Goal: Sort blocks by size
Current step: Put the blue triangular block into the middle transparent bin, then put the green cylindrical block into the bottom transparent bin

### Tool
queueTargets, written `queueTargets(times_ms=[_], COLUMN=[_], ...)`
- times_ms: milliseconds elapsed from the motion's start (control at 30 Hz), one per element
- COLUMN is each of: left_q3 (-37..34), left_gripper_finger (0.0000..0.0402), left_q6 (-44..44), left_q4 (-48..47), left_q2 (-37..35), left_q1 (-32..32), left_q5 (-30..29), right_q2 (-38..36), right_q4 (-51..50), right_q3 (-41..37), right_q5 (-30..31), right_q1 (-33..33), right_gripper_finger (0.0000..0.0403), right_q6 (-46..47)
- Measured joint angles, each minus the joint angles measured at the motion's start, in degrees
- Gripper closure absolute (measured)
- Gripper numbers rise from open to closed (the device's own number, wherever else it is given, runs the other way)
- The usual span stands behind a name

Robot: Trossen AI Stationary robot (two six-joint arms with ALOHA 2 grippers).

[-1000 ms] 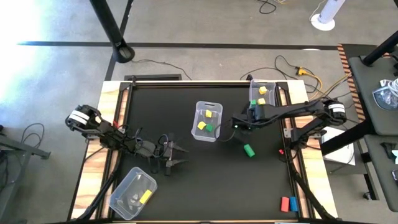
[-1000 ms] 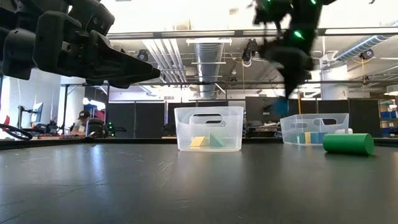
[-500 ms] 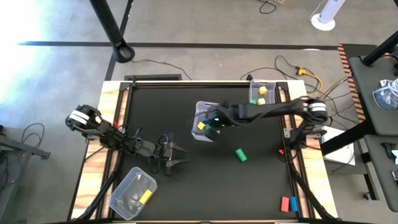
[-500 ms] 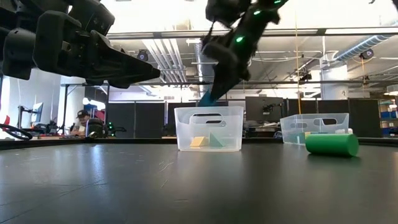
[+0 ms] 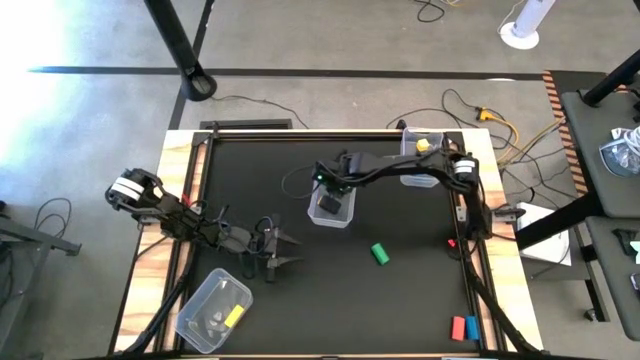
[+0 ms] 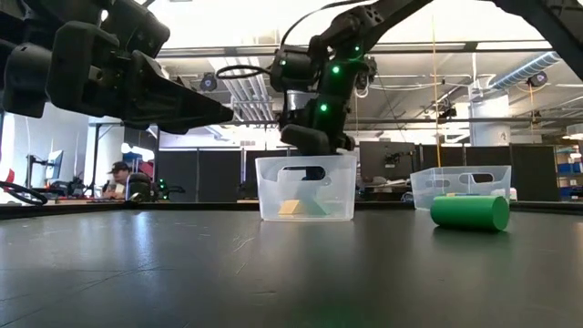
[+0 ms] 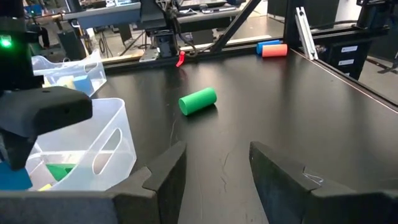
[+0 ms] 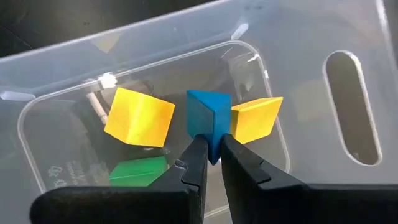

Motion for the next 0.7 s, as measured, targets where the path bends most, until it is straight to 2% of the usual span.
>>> queueTargets(times_ms=[333, 567, 700], left_q3=[0.0, 0.0, 0.0], left_gripper_finger=[0.0240, 0.0240, 0.0240], left_q6=[0.0, -0.1, -1.1], left_q4=[0.1, 0.2, 0.1], left_q2=[0.0, 0.0, 0.0], left_q1=[0.0, 0.0, 0.0], left_q5=[0.0, 0.0, 0.0], right_q2=[0.8, 0.5, -0.5], right_q4=[-0.1, -0.8, -7.4], right_q3=[0.0, 0.2, 3.1], right_q5=[-0.3, -0.7, -1.2], right_q1=[0.1, 0.2, 1.2], right_gripper_finger=[0.0358, 0.0286, 0.0247], right_q6=[0.4, 0.9, -0.2])
